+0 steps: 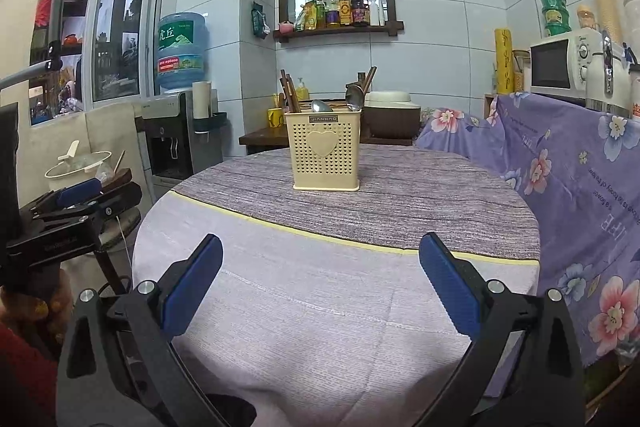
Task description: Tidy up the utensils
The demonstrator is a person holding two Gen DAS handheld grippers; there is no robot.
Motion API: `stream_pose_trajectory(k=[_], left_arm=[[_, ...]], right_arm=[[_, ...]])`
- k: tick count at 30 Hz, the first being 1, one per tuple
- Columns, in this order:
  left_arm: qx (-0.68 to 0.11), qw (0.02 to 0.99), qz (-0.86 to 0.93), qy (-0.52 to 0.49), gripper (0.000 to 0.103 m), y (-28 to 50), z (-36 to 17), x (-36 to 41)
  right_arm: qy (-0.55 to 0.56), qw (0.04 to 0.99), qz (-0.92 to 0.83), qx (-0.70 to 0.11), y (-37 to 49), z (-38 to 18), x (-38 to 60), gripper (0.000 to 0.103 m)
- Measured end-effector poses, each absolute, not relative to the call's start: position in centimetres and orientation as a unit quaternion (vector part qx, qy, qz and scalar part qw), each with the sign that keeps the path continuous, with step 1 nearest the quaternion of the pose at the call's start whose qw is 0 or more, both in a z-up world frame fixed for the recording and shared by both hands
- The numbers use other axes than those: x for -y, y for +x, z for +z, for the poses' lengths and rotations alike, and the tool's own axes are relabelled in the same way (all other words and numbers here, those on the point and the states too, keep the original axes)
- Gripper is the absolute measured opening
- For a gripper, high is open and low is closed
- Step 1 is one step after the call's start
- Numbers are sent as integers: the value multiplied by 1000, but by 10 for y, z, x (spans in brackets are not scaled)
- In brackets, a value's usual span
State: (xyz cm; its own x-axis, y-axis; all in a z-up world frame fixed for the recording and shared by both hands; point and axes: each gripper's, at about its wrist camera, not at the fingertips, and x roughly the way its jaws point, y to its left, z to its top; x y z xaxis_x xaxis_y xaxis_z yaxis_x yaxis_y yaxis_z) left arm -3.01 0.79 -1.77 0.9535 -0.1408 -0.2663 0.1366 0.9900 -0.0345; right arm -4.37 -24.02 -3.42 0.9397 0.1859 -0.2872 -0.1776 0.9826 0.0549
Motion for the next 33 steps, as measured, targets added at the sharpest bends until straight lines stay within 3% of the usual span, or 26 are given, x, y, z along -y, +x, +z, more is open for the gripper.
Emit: stream_pose_trajectory(k=[33], left_arm=[[-125, 990, -71, 8, 98, -37, -15, -1]], right_arm=[[14, 984, 99, -144, -43, -32, 237, 97]])
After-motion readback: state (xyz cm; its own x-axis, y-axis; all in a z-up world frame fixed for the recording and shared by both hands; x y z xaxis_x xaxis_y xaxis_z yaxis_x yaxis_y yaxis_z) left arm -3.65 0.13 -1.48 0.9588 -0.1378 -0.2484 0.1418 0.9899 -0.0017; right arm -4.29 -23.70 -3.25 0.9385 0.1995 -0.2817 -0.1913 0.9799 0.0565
